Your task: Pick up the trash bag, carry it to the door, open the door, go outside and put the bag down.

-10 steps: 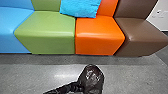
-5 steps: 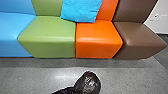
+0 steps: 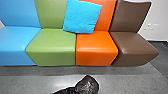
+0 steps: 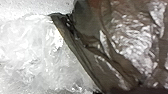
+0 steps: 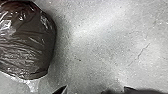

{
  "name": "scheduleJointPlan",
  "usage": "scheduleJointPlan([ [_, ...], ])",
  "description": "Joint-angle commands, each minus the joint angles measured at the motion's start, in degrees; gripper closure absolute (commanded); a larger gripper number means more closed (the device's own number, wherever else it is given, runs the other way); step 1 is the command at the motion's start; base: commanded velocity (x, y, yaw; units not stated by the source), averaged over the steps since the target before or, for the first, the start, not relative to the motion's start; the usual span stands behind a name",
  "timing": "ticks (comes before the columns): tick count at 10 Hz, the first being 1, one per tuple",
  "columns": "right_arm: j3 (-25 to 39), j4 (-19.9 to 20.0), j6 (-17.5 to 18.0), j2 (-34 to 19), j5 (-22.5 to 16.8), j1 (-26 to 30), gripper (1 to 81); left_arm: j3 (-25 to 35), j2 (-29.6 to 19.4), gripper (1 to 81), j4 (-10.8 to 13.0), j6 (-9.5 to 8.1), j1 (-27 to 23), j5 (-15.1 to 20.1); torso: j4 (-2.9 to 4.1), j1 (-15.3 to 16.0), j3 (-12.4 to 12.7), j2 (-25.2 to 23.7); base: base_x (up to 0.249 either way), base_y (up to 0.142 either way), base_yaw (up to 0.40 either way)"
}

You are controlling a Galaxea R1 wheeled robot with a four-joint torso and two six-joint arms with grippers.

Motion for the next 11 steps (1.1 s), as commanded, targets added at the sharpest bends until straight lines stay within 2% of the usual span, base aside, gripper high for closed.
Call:
scheduleJointPlan([
  [1,-0.30,0.21,-0.10,-2.76,-3.20,2.55,1.0,0.63,0.21,81.1,-0.38,0.08,-5.44,3.84,0.00,-3.61,5.01,5.60,0.000,0.000,0.000],
  [8,-2.32,0.12,-0.63,-0.38,-3.12,1.41,1.0,0.71,-1.02,81.1,-0.46,0.08,-4.29,3.84,0.00,-13.33,18.21,20.62,0.000,0.000,0.000],
  [11,-2.94,0.12,-0.72,0.85,-3.12,0.62,1.0,0.71,-3.12,81.1,-0.46,0.25,-1.84,3.75,-0.02,-17.51,23.85,27.02,0.000,0.000,0.000],
])
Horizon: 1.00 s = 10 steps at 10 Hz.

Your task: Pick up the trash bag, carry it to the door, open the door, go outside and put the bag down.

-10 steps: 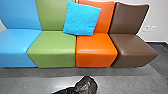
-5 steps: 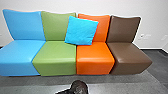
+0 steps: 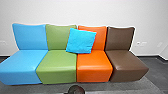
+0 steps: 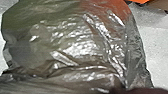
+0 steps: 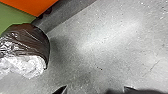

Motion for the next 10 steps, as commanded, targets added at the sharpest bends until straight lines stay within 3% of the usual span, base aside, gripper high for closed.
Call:
scheduleJointPlan([
  [1,0.34,0.29,-0.28,-2.28,-2.48,3.63,1.0,0.60,-1.76,81.1,-0.44,0.26,-4.55,3.29,0.00,-3.58,4.97,5.55,0.000,0.000,0.000],
  [2,0.17,0.29,-0.28,-1.92,-2.57,3.02,1.0,0.60,-3.00,81.1,-0.44,0.26,-3.06,3.72,0.00,-4.98,1.70,7.69,0.000,0.000,0.000],
  [3,-0.53,0.03,-0.28,-0.87,-2.75,2.23,1.0,1.56,-4.92,81.1,-0.44,0.34,-1.21,3.81,0.00,-6.27,2.95,9.62,0.000,0.000,0.000],
  [6,-4.85,-0.23,-0.45,4.23,-3.54,-4.09,1.0,13.06,-13.88,81.1,-0.44,0.61,4.93,2.85,0.00,-9.94,3.93,15.23,0.000,0.000,0.000],
  [10,-5.11,-1.72,-0.63,7.04,-2.66,-9.81,1.0,23.98,-22.16,81.1,-0.70,0.61,13.28,-4.09,0.00,-15.45,3.95,23.78,0.000,0.000,0.000],
])
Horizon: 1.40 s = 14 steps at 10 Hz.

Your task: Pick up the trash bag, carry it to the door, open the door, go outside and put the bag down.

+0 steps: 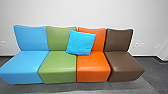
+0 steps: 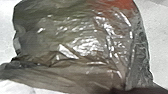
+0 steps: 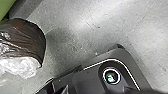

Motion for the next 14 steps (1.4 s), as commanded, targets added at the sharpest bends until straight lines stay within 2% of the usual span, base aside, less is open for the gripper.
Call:
scheduleJointPlan([
  [1,-0.37,-2.86,-0.41,0.73,-2.55,-1.02,1.0,6.41,-6.17,81.1,-0.47,0.44,3.88,-1.26,0.02,-3.54,0.00,5.51,0.000,0.000,0.000],
  [3,-5.02,-5.15,-0.41,4.86,-2.37,-4.37,1.0,6.77,-6.61,81.1,-0.20,0.44,8.28,-3.09,0.00,-6.38,0.00,9.91,0.000,0.000,0.000],
  [4,-7.23,-5.77,-0.41,6.44,-1.50,-5.95,1.0,6.77,-5.83,81.1,-0.03,0.53,10.47,-4.51,0.00,-7.74,2.18,12.03,0.000,0.000,0.000],
  [7,-9.78,-7.17,-0.41,9.08,-0.88,-8.41,1.0,6.24,-1.96,81.1,2.87,0.96,14.52,-4.68,0.00,-11.87,5.89,18.40,0.000,0.000,0.000],
  [10,-16.98,-9.11,-0.41,14.88,-0.88,-9.91,1.0,2.47,1.83,81.1,3.39,1.05,17.51,-5.74,0.00,-16.09,9.87,24.81,0.000,0.000,0.000],
  [11,-19.18,-9.64,-0.41,16.64,-0.88,-10.35,1.0,0.62,3.40,81.1,4.28,1.05,18.04,-6.27,-0.02,-17.48,11.14,26.91,0.000,0.000,0.000],
  [14,-22.87,-10.61,-0.41,19.81,-0.36,-11.40,1.0,-2.99,6.40,81.1,4.54,1.05,18.40,-6.27,-0.02,-21.75,15.07,33.40,0.000,0.000,0.000],
])
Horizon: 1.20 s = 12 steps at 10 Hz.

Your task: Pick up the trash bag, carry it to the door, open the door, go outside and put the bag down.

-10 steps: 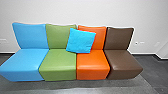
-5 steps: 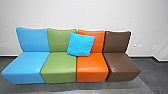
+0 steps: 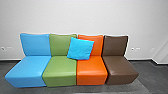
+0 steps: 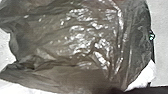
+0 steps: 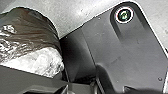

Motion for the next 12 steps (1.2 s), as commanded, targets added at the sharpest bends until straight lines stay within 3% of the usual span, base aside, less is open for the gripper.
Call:
scheduleJointPlan([
  [1,-2.07,-1.42,-0.07,0.14,-2.77,0.29,1.0,-1.29,0.99,81.1,0.85,0.33,-1.53,4.37,0.00,-3.58,3.79,5.55,0.000,0.000,0.000],
  [2,-3.12,-1.42,-0.07,0.75,-2.85,0.29,1.0,-2.34,1.61,81.1,0.86,0.33,-1.54,4.37,0.00,-4.96,5.07,7.65,0.000,0.000,0.000],
  [3,-3.65,-1.50,-0.16,1.19,-2.77,0.20,1.0,-3.57,2.49,81.1,1.03,0.42,-1.36,4.37,0.00,-6.38,2.43,9.81,0.000,0.000,0.000],
  [5,-4.18,-2.03,-0.16,1.89,-2.77,0.20,1.0,-6.47,3.89,81.1,1.65,0.51,-0.74,4.20,0.00,-9.00,3.43,13.75,0.000,0.000,0.000],
  [8,-10.94,-3.00,-0.16,6.37,-2.85,0.12,1.0,-12.27,6.96,81.1,1.74,0.51,0.22,3.06,0.00,-13.09,3.65,20.04,0.000,0.000,0.000],
  [11,-12.97,-4.31,-0.16,8.31,-2.94,-0.49,1.0,-14.30,8.38,81.1,2.44,0.51,0.84,1.82,0.00,-17.18,3.67,26.41,0.000,0.000,0.000],
  [12,-13.24,-4.32,-0.16,8.66,-2.85,-0.76,1.0,-14.30,8.55,81.1,2.53,0.51,0.84,1.82,0.00,-18.60,7.64,28.57,0.000,0.000,0.000],
])
